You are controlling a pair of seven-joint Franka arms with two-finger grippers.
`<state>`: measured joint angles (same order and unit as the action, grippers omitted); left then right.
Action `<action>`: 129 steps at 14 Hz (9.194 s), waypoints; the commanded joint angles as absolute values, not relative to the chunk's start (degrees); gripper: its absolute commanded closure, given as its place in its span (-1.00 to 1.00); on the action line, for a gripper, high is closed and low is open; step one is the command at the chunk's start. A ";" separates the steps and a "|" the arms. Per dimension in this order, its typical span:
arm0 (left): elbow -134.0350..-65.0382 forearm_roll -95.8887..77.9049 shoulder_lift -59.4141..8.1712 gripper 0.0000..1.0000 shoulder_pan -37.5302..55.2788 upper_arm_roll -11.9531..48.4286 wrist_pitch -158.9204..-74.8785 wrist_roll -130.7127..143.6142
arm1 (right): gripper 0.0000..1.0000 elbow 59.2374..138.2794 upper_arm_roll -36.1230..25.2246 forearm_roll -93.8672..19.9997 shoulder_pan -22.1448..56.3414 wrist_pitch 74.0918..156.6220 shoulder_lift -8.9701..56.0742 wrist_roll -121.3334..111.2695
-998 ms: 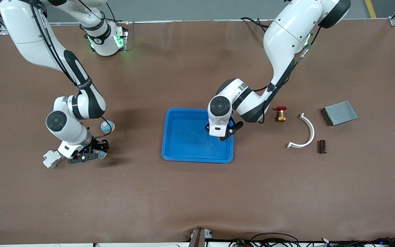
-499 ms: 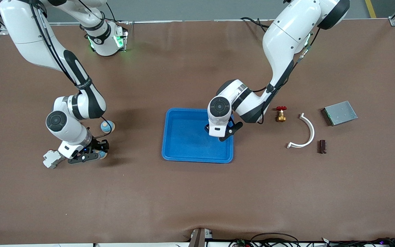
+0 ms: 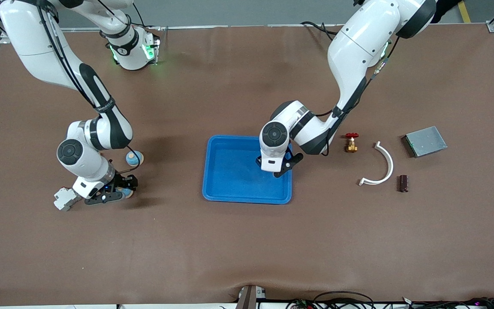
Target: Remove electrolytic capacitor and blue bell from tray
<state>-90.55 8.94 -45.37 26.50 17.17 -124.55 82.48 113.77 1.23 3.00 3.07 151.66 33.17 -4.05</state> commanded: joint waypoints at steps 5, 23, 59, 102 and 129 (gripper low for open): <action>-90.09 10.37 -45.09 0.89 26.28 16.96 -124.98 83.41 | -1.00 113.03 2.64 1.93 1.41 152.14 34.01 -5.36; -94.11 10.28 -27.70 1.00 13.11 17.49 -103.71 47.94 | -1.00 112.76 2.64 1.67 1.32 152.14 33.93 -7.56; -121.55 20.04 -26.37 1.00 -8.08 17.40 -140.36 10.63 | -1.00 76.02 0.88 0.35 -5.71 85.25 11.25 -4.67; -80.16 2.64 -6.50 -1.00 -15.73 17.05 -92.81 7.73 | -1.00 76.11 0.44 -1.76 -7.29 82.62 7.03 1.05; -96.00 -0.35 6.25 -1.00 3.34 0.79 -100.48 5.98 | -1.00 76.29 0.62 -1.76 -7.21 83.94 6.94 -2.72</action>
<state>-98.78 -0.10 6.27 4.03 0.06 -103.38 6.75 75.59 -0.12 -1.61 -6.37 83.76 8.06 -1.88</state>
